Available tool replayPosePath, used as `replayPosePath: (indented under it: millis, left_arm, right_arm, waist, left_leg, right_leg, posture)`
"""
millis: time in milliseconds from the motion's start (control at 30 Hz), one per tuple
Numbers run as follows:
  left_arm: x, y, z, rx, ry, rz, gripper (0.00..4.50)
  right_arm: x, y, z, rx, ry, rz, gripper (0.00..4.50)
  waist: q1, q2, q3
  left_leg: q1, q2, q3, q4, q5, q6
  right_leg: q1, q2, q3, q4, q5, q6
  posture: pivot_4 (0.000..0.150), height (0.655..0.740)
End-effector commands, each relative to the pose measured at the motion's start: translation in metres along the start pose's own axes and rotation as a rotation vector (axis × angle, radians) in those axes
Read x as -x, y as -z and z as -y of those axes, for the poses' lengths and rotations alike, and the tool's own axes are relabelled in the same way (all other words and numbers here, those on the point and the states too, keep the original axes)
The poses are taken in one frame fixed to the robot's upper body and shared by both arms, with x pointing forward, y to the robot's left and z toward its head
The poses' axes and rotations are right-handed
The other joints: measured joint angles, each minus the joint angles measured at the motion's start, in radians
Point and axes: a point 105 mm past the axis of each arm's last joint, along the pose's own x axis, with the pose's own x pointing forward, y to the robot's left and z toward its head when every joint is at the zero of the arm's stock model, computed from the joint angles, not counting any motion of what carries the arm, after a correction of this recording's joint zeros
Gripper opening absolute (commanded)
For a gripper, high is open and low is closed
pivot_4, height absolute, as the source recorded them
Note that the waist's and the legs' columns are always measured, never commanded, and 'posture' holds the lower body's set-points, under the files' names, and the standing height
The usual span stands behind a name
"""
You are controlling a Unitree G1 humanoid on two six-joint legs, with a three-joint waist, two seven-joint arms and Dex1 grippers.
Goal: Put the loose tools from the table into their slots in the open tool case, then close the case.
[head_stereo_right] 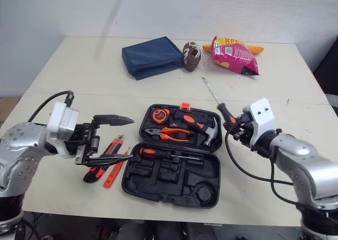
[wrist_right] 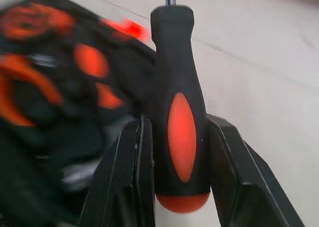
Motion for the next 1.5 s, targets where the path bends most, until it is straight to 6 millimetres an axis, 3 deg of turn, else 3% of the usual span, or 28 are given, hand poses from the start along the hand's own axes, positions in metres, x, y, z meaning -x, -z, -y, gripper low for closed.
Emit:
replayPosePath:
  millis: [33, 133, 333, 567, 900, 1500]
  left_arm:
    - [0.009, -0.003, 0.005, -0.029, 0.003, -0.016, 4.5]
    - [0.019, 0.003, 0.006, -0.009, -0.027, -0.059, 4.5]
    - [0.027, 0.013, 0.013, 0.022, -0.036, -0.114, 4.5]
    - [0.028, 0.015, 0.017, 0.049, -0.048, -0.118, 4.5]
    - [0.022, 0.015, 0.016, 0.049, -0.031, -0.12, 4.5]
    - [0.017, 0.014, 0.014, 0.047, -0.032, -0.121, 4.5]
  right_arm:
    - [0.003, -0.01, -0.04, 0.122, -0.278, 0.001, 1.0]
    - [0.01, 0.003, -0.072, 0.167, -0.482, -0.106, 1.0]
    - [0.016, 0.031, -0.081, 0.196, -0.521, -0.262, 1.0]
    - [0.014, 0.043, -0.083, 0.153, -0.471, -0.321, 1.0]
    - [0.01, 0.061, -0.079, 0.29, -0.489, -0.397, 1.0]
    - [-0.003, 0.063, -0.069, 0.254, -0.448, -0.428, 1.0]
  waist:
    - [0.006, 0.0, 0.0]
    - [0.01, 0.0, 0.0]
    - [0.011, 0.0, 0.0]
    - [0.006, 0.0, 0.0]
    - [0.007, -0.001, 0.0]
    - [0.008, -0.003, -0.002]
  left_leg:
    - [-0.001, 0.0, -0.001, 0.0, 0.0, 0.0]
    - [-0.002, 0.0, -0.001, 0.001, -0.001, 0.001]
    - [-0.002, -0.001, -0.002, 0.003, -0.002, 0.003]
    - [-0.001, -0.001, -0.002, 0.003, -0.001, 0.002]
    - [-0.001, -0.001, -0.002, 0.003, -0.001, 0.002]
    - [0.0, -0.001, -0.002, 0.006, 0.0, 0.003]
  right_leg:
    - [0.0, 0.0, 0.0, 0.0, 0.0, 0.0]
    - [0.0, -0.001, 0.0, -0.002, 0.0, 0.0]
    - [0.001, -0.003, 0.0, -0.002, 0.0, 0.001]
    - [0.001, -0.002, 0.0, -0.001, 0.0, 0.001]
    - [0.001, -0.002, 0.0, -0.001, 0.0, 0.001]
    - [0.002, -0.002, 0.0, 0.001, 0.003, -0.001]
  posture:
    - [0.15, 0.74]
    - [0.15, 0.74]
    - [0.15, 0.74]
    - [0.15, 0.74]
    - [0.15, 0.74]
    - [0.15, 0.74]
